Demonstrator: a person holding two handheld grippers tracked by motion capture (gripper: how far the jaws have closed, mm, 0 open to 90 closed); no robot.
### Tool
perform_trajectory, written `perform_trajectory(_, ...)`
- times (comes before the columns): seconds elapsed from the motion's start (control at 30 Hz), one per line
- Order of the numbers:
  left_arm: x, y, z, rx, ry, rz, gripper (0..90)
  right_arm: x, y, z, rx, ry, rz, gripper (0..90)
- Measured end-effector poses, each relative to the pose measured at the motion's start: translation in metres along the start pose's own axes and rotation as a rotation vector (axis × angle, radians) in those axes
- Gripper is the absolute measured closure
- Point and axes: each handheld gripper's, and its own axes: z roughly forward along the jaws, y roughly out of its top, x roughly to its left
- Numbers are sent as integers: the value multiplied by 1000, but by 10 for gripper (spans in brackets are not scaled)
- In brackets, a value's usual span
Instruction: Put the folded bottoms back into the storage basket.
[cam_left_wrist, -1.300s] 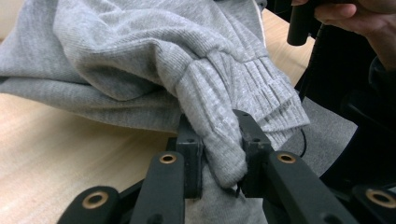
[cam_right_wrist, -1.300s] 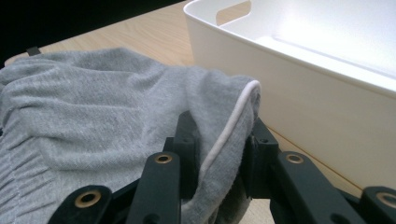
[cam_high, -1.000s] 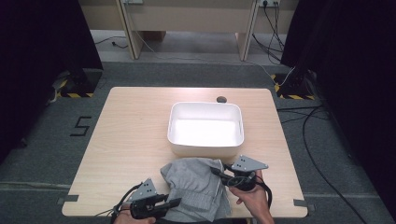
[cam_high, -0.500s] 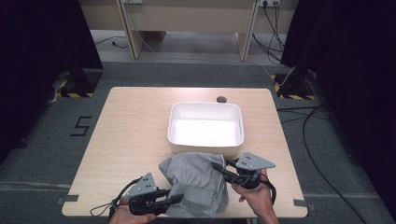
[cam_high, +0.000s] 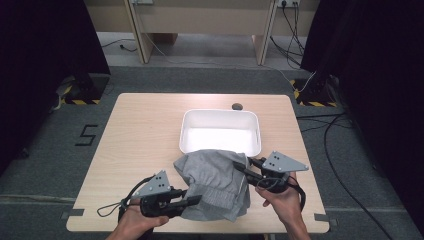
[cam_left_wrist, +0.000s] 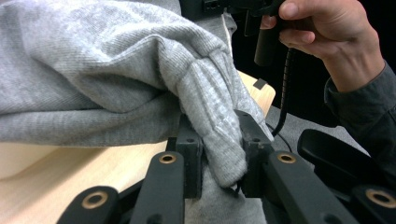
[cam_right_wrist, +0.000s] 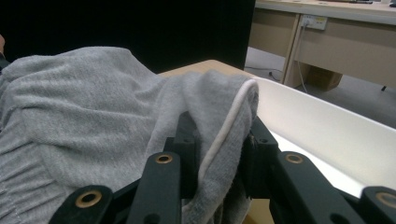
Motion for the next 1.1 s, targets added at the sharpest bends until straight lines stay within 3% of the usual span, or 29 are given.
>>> perform_trajectory(0.13, 2, 12, 1, 2, 11, 23, 740, -6, 10, 0, -9, -5, 0, 720)
perform_trajectory(0.73, 32, 68, 11, 15, 12, 33, 740, -39, 58, 7, -3, -63, -16, 720)
perform_trajectory(1.1, 55, 96, 24, -2, 21, -7, 739, -64, 86, 19, 13, -90, -8, 722)
